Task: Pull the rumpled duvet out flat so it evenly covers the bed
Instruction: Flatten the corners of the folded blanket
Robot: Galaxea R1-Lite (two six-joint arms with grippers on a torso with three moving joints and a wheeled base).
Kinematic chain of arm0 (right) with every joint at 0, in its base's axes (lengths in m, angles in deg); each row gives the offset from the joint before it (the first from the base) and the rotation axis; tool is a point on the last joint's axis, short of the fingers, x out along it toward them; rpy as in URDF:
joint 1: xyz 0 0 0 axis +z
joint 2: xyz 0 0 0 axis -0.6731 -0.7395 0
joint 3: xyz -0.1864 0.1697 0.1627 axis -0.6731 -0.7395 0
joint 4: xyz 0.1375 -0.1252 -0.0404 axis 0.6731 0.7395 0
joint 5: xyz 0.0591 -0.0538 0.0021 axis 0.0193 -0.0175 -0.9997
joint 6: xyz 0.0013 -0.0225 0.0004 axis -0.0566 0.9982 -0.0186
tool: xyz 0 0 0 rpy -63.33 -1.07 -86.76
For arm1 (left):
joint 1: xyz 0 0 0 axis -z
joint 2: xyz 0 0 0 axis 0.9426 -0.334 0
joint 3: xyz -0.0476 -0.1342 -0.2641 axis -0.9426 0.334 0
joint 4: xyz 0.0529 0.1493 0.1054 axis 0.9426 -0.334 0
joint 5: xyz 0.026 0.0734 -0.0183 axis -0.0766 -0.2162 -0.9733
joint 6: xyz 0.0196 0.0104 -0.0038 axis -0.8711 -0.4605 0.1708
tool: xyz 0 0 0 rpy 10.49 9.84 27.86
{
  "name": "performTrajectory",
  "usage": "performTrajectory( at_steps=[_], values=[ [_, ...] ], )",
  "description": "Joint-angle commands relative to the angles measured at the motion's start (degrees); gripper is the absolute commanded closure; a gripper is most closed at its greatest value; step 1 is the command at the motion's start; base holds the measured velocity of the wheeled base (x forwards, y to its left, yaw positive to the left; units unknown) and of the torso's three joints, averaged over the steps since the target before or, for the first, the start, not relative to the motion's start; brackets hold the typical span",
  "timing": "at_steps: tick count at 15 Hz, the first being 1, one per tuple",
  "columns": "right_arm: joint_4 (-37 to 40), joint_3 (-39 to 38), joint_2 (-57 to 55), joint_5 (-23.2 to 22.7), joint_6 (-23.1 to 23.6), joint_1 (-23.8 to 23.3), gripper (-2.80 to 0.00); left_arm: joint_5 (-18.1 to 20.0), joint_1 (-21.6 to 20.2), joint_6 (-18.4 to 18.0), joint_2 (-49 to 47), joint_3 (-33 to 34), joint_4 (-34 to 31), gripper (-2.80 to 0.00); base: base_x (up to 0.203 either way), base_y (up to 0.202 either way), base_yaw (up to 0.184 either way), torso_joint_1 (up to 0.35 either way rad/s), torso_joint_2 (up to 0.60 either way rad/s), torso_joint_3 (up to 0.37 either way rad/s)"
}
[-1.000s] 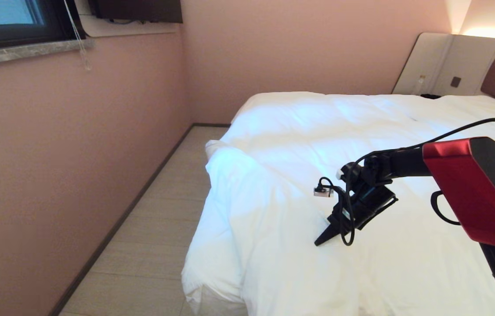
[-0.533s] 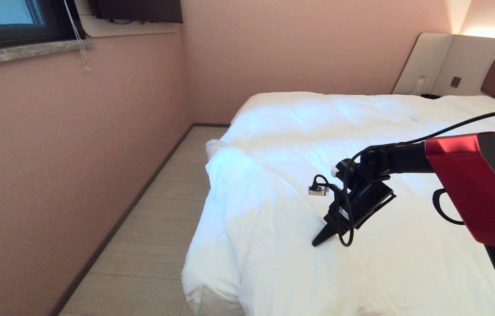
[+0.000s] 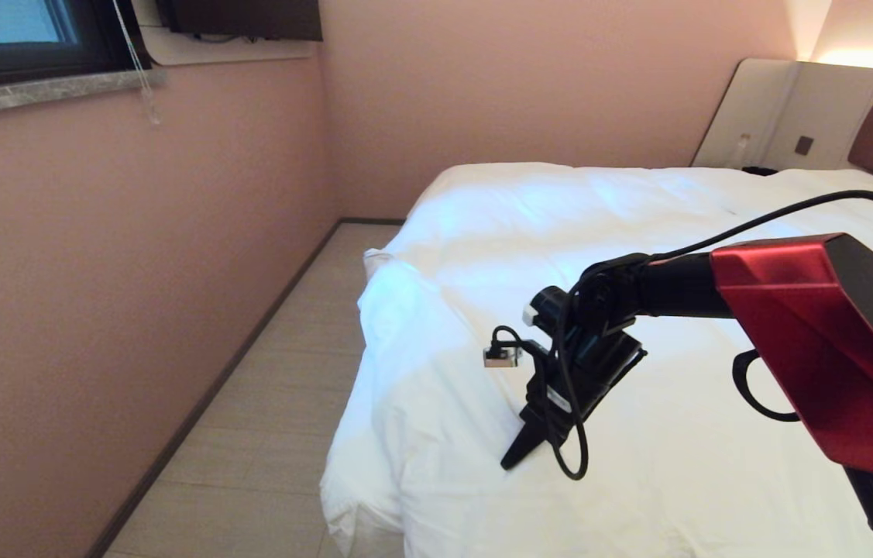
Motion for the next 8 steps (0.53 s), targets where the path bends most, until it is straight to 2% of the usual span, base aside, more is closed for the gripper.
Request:
performTrajectory(
  at_steps=[1, 8],
  values=[
    [0.31, 0.03, 0.32, -0.22, -0.41, 1.99, 0.00, -0.04, 0.00, 0.03, -0.01, 0.02, 0.00, 0.00, 0.000, 0.000, 0.000, 0.000, 0.00, 0.000],
    [-0.15, 0.20, -1.12, -0.06, -3.70, 10.12, 0.00, -0.04, 0.00, 0.03, -0.01, 0.02, 0.00, 0.00, 0.000, 0.000, 0.000, 0.000, 0.00, 0.000]
  ],
)
